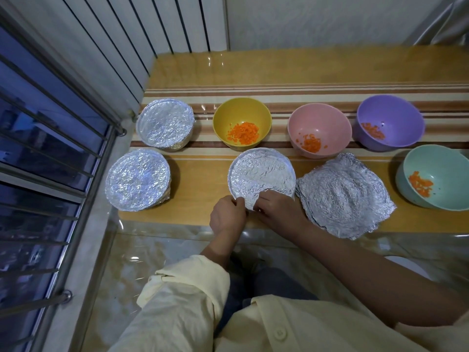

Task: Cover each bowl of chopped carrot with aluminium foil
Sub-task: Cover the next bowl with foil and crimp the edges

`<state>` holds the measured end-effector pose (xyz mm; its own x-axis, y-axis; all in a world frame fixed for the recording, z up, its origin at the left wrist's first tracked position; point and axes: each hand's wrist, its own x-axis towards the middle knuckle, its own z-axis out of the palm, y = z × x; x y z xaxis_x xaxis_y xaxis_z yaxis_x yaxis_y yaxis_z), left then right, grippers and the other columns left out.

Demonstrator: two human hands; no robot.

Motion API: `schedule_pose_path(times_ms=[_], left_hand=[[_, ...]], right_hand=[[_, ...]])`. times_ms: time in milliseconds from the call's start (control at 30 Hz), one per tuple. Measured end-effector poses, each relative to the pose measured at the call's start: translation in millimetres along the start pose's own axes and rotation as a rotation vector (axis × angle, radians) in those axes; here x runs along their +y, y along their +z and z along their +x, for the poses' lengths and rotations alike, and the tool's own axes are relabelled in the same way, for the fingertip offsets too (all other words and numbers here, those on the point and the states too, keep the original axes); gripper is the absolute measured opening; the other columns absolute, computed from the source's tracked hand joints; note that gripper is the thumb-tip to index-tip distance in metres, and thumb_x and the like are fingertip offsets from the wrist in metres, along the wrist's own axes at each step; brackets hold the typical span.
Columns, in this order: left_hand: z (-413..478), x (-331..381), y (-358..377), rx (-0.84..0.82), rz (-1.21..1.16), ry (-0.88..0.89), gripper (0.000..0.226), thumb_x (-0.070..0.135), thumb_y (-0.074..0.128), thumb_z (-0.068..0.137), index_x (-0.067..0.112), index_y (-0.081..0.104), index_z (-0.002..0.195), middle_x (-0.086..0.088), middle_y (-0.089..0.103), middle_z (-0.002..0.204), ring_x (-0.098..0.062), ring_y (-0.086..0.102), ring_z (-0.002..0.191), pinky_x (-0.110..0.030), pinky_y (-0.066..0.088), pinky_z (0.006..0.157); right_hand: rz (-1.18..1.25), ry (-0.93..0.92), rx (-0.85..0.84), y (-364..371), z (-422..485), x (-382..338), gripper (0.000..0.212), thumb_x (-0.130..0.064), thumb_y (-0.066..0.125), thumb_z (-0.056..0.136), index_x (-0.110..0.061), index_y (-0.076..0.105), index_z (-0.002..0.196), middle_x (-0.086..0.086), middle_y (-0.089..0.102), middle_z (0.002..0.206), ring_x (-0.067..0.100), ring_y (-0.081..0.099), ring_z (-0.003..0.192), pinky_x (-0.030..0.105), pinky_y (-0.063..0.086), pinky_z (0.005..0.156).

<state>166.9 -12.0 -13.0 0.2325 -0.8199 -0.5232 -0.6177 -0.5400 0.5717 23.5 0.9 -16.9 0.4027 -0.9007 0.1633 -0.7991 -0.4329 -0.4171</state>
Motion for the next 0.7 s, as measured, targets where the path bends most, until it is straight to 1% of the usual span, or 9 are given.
schedule_pose_path(times_ms=[67,133,300,367,433,533,600,667,700], left_hand=[[3,1,-2,0.027,0.052,0.031,0.033,0.032,0.047,0.094,0.009,0.068,0.082,-0.009,0.072,0.084,-0.032,0.065,0.082,-0.031,0.045,0.065],[3,4,-3,0.05,0.087,0.041,0.033,0.03,0.048,0.094,0.008,0.069,0.082,-0.011,0.07,0.083,-0.032,0.062,0.079,-0.029,0.038,0.062],[-2,1,1,0.094,0.088,0.051,0.035,0.035,0.052,0.094,0.009,0.072,0.08,-0.009,0.071,0.081,-0.031,0.063,0.082,-0.029,0.036,0.065],[-1,1,1,0.116,0.057,0.051,0.032,0.029,0.057,0.091,0.006,0.068,0.072,-0.009,0.068,0.074,-0.032,0.063,0.08,-0.029,0.036,0.065],[-1,6,-1,0.125,0.03,0.024,0.03,0.021,0.059,0.089,0.005,0.062,0.064,-0.011,0.062,0.068,-0.035,0.06,0.075,-0.03,0.035,0.063],[1,11,-6,0.093,-0.044,-0.019,0.03,0.023,0.06,0.087,0.002,0.071,0.069,-0.017,0.07,0.073,-0.036,0.064,0.076,-0.03,0.039,0.063],[2,10,-5,0.041,-0.112,-0.06,0.035,0.036,0.066,0.084,0.004,0.074,0.07,-0.016,0.073,0.074,-0.034,0.069,0.077,-0.03,0.049,0.068],[5,4,1,-0.035,-0.235,-0.136,0.044,0.051,0.071,0.068,0.007,0.073,0.064,-0.015,0.073,0.07,-0.033,0.072,0.073,-0.038,0.059,0.076],[6,0,5,-0.048,-0.27,-0.167,0.045,0.051,0.07,0.061,0.007,0.072,0.061,-0.016,0.073,0.069,-0.034,0.073,0.073,-0.044,0.061,0.077]], right_hand=[[0.016,0.001,-0.002,1,1,0,0.015,-0.003,0.076,0.071,-0.008,0.062,0.068,0.006,0.058,0.068,0.024,0.057,0.063,0.025,0.035,0.051],[0.03,0.01,-0.004,2,1,0,0.014,-0.004,0.076,0.072,-0.008,0.062,0.069,0.006,0.058,0.069,0.024,0.058,0.064,0.027,0.037,0.051],[0.021,0.017,0.005,0,-1,0,0.015,-0.006,0.078,0.069,-0.01,0.064,0.07,0.005,0.059,0.07,0.023,0.058,0.065,0.023,0.033,0.053],[0.017,0.009,-0.002,0,-1,0,0.015,-0.005,0.078,0.068,-0.01,0.064,0.07,0.005,0.059,0.07,0.023,0.058,0.065,0.022,0.032,0.054],[0.031,0.013,-0.016,2,-1,-1,0.014,-0.005,0.077,0.069,-0.009,0.064,0.071,0.006,0.059,0.07,0.024,0.058,0.066,0.025,0.036,0.054],[0.049,0.036,-0.008,3,0,-2,0.014,-0.005,0.077,0.071,-0.009,0.063,0.072,0.006,0.059,0.071,0.024,0.058,0.066,0.028,0.04,0.054],[0.053,0.042,0.0,2,1,-2,0.013,-0.006,0.076,0.071,-0.008,0.064,0.072,0.006,0.059,0.071,0.024,0.058,0.066,0.027,0.039,0.054],[0.057,0.041,0.011,1,1,-2,0.011,-0.006,0.076,0.072,-0.008,0.064,0.073,0.007,0.059,0.07,0.023,0.058,0.066,0.026,0.039,0.054],[0.06,0.036,0.009,2,1,-2,0.01,-0.005,0.075,0.072,-0.007,0.065,0.073,0.008,0.06,0.07,0.024,0.058,0.066,0.027,0.04,0.054]])
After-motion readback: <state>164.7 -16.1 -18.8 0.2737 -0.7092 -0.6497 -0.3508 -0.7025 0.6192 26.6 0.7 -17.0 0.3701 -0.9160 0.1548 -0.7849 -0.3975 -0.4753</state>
